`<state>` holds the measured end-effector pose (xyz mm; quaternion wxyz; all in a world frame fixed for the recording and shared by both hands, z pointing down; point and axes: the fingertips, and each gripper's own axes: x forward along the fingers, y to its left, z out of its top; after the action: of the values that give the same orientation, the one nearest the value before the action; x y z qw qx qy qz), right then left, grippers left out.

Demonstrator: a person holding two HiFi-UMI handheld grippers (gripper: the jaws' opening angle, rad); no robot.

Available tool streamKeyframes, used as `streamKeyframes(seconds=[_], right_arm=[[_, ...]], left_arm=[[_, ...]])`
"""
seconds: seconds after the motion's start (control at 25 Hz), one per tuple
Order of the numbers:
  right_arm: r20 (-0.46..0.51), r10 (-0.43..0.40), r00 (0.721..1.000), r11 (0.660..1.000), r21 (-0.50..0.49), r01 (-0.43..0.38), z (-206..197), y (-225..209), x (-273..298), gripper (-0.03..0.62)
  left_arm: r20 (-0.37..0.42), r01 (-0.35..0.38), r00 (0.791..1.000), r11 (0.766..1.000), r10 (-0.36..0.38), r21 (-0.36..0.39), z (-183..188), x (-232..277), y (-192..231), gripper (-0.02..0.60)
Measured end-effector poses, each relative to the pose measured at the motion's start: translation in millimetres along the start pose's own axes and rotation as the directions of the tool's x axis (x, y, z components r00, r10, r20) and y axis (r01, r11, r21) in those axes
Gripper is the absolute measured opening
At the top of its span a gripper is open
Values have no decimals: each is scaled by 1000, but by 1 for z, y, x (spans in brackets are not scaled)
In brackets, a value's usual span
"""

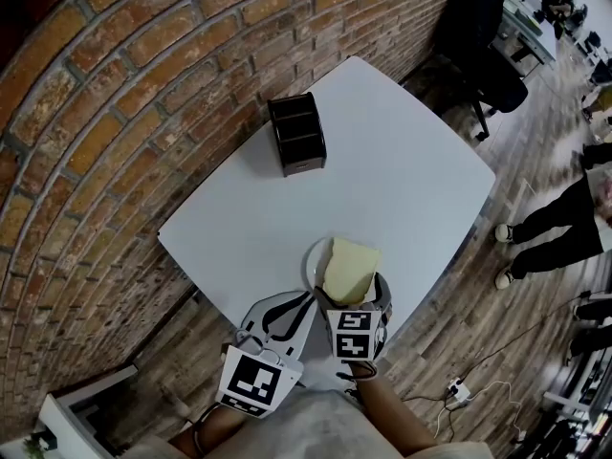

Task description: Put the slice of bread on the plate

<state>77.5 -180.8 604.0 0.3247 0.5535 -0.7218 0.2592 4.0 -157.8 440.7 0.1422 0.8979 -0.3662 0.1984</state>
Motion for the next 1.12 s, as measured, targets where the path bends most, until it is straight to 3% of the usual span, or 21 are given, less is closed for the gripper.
streamKeyframes(seconds=[0.2,0.56,0.76,1.0,1.12], right_arm=[[104,-9,995,1000,-9,10,22,1,-10,543],[170,19,985,999,25,-24,36,5,-20,522],[177,20,984,1000,6,-21,38,9,-30,381],[240,7,971,1000,-13,-4,46,10,-47,151],[260,-14,965,1000,-18,20,49,8,-54,102]], left_arm=[[6,2,1000,1000,-2,2,1,-2,-1,31],[11,3,1000,1000,-3,11,2,-7,-2,31],[18,11,1000,1000,-11,11,3,-9,-5,31],[25,20,999,1000,-20,18,2,-12,-11,31],[25,25,999,1000,-25,16,1,-14,-14,31]])
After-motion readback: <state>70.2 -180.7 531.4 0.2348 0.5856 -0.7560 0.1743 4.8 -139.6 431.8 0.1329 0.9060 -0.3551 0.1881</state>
